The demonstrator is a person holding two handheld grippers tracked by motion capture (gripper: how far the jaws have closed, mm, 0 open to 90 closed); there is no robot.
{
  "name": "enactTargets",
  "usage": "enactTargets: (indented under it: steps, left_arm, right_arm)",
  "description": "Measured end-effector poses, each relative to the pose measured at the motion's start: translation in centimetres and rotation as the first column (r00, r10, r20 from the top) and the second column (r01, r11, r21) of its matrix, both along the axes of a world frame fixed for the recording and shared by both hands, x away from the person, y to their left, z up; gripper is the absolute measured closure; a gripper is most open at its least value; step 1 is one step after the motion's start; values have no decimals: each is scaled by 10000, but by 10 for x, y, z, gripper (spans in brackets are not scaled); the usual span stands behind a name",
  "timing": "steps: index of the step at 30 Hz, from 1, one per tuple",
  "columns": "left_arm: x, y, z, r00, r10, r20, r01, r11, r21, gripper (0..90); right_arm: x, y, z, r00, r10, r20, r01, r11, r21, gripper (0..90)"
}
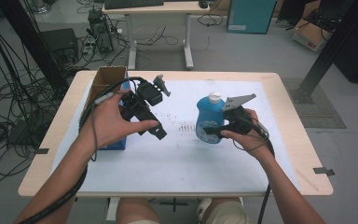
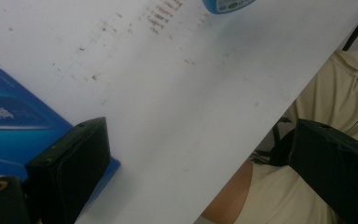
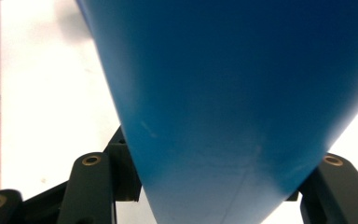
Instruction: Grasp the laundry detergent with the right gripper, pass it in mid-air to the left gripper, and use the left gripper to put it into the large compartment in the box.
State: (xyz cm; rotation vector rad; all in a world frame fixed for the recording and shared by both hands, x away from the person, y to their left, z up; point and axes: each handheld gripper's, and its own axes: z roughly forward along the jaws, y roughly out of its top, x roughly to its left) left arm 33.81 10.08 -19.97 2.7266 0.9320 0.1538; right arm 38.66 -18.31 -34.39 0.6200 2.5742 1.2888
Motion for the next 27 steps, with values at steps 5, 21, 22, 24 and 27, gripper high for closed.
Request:
enactTargets:
  steps: [5, 21, 22, 24, 27]
  left_arm:
    - [2, 15, 8, 9999, 115, 74, -114, 9999, -84, 58]
    - [-2, -1, 55, 9822, -1786, 591, 1680, 9741, 1511, 54]
    - [0, -3, 57, 9791, -1973, 500, 1876, 9699, 1550, 54]
    - [3, -7, 60, 9702, -2365, 530, 2250, 9601, 1663, 50]
    - [9, -12, 62, 9547, -2956, 346, 2858, 9430, 1704, 51]
  right_arm:
    - [-1, 17, 5, 9990, 442, -77, -441, 9990, 96, 421]
    - [-5, 61, 1, 9828, 1793, -446, -1775, 9833, 406, 422]
    - [-6, 64, 1, 9806, 1904, -459, -1886, 9812, 402, 422]
    - [-8, 72, 3, 9744, 2197, -480, -2181, 9753, 354, 422]
    - [-8, 77, 5, 9689, 2431, -457, -2418, 9698, 313, 422]
